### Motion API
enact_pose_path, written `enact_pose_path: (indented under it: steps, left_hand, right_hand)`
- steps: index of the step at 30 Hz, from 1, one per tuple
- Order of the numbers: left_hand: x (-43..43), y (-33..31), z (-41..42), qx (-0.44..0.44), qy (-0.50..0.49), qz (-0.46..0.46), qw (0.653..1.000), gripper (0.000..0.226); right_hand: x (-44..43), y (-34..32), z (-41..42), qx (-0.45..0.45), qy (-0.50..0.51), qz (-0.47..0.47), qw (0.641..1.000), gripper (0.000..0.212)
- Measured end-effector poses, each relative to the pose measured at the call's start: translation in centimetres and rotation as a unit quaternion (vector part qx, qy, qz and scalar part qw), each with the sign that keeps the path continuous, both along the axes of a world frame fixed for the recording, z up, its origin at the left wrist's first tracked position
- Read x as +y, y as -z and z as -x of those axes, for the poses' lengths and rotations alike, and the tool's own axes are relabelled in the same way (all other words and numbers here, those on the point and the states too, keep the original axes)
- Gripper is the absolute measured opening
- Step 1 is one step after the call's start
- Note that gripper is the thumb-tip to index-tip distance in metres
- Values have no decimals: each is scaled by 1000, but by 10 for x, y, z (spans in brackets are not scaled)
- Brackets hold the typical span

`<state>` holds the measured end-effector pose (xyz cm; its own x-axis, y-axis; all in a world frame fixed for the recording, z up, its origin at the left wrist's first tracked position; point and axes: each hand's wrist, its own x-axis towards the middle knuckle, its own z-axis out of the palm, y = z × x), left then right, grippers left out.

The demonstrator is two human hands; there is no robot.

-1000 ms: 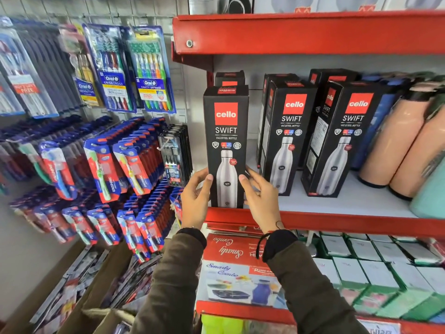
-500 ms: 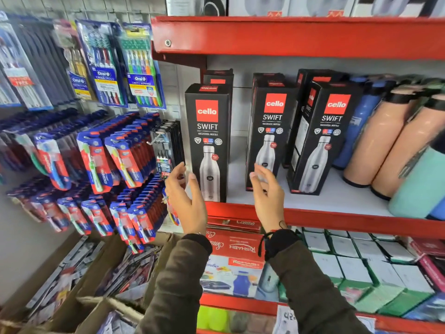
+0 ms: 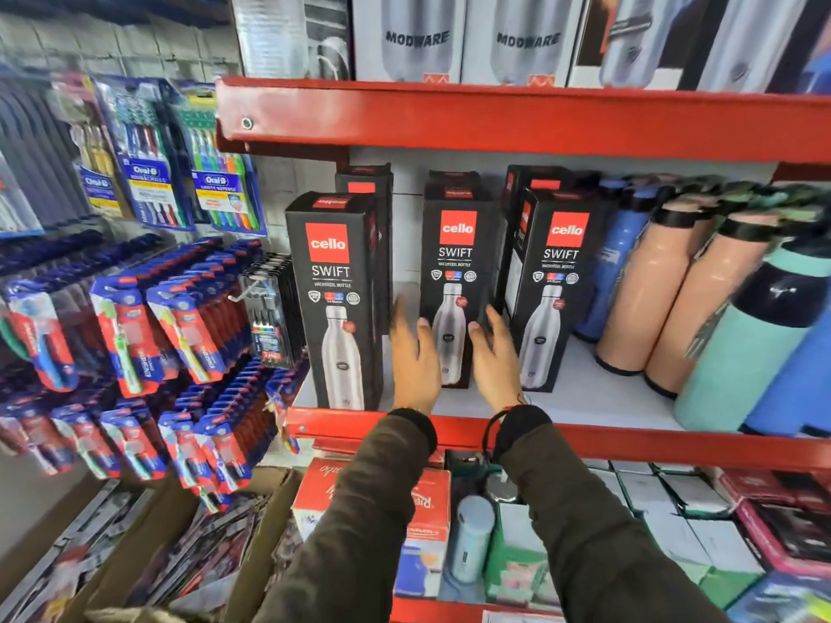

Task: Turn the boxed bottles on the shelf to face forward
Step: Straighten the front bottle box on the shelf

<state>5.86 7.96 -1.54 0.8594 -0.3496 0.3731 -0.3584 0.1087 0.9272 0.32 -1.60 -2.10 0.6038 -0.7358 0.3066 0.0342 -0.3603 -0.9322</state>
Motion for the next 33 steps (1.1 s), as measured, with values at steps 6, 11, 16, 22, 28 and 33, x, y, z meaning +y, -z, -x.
enact_pose_path:
  steps: [6,11,16,22,28,33]
  left_hand:
    - [-9,2,-20,103,42,-67,992,49]
    - [-6,1,-20,107,28,-51,993,45]
    - [4,2,-14,106,37,-48,992,44]
    - [22,5,4,95,25,-42,994,42]
    - [37,7,18,92,18,-35,995,41]
    - [44,8,26,90,18,-36,995,41]
  right_hand:
    - [-8,2,-9,41,-14,-36,998,54]
    - [-5,3,-6,33,0,-32,999,50]
    - [-1,7,4,23,-5,-22,999,48]
    - [9,14,23,15,-3,-9,1000,47]
    - [17,19,38,12,-11,-9,1000,50]
    - [24,17,49,10,-13,-7,1000,47]
